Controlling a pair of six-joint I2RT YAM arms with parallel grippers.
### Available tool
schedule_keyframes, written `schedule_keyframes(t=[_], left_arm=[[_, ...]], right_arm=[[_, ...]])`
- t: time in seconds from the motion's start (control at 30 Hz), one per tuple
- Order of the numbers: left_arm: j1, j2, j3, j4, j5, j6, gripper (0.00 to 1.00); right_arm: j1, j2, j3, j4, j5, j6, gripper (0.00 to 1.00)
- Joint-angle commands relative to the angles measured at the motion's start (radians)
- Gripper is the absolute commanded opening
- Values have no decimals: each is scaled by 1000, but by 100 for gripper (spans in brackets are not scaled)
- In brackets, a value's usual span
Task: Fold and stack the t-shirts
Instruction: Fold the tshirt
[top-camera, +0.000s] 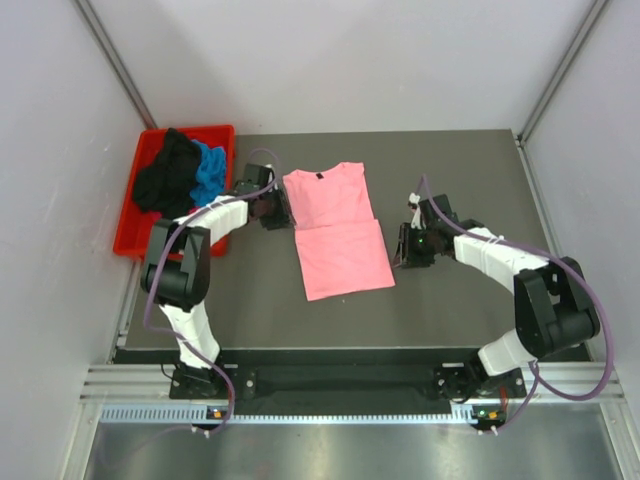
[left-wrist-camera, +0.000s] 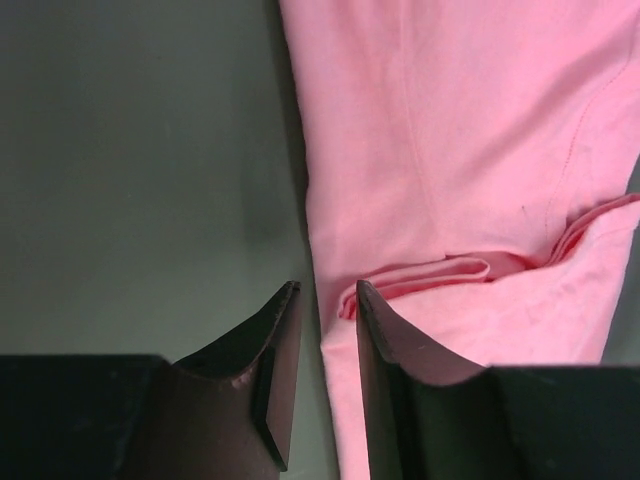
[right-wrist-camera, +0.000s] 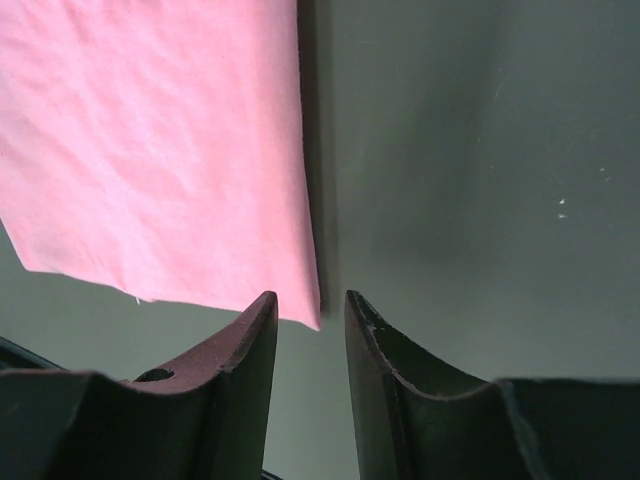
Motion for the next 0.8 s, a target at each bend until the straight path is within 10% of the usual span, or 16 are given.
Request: schedule_keyframes(t=[0.0,0.27,0.77], left_arm=[[0,-120,5,-10,-49,48,34],[-55,-218,-147,87,118,4,1],[-46,-34,-77,107,65,7,0]], right_arm=[[2,-46,-10,16,14,-7,34],[2,-40,-18,36,0,-2,34],[2,-5,7,36,8,-13,34]])
